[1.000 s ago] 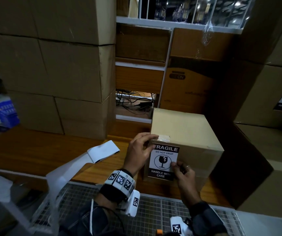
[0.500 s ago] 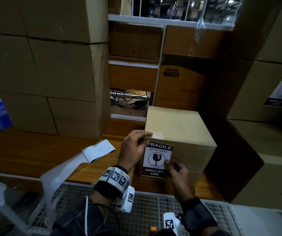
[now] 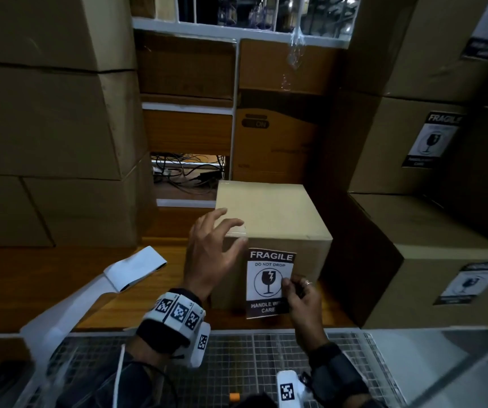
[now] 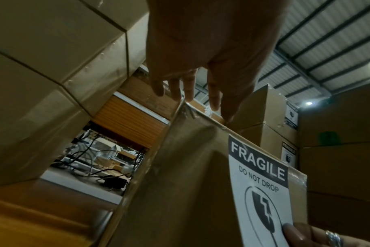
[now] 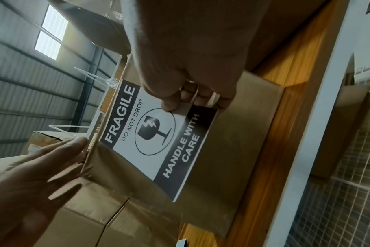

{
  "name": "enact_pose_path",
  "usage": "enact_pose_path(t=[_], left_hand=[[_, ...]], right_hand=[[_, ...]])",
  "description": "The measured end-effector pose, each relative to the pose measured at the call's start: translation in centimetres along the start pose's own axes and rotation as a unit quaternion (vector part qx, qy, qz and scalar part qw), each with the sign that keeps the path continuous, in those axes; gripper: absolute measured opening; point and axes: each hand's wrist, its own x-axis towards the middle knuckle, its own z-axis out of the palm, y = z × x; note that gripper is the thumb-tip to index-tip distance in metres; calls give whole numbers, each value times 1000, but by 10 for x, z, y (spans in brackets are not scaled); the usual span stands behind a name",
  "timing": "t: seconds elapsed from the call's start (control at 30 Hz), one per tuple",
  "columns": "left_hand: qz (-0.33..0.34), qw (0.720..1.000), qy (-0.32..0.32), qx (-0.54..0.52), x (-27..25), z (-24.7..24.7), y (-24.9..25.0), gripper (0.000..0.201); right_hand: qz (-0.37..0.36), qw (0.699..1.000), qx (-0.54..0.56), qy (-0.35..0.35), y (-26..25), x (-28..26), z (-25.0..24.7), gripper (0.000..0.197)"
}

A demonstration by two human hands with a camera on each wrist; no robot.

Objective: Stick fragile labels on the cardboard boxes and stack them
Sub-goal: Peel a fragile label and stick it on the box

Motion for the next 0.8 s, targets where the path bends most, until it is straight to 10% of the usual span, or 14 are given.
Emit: enact_pose_path(t=[0.8], left_hand=[[121,991,-48,17,21,73,55,21]], right_hand=[[-19,999,-38,13,-23,33,-58,19]])
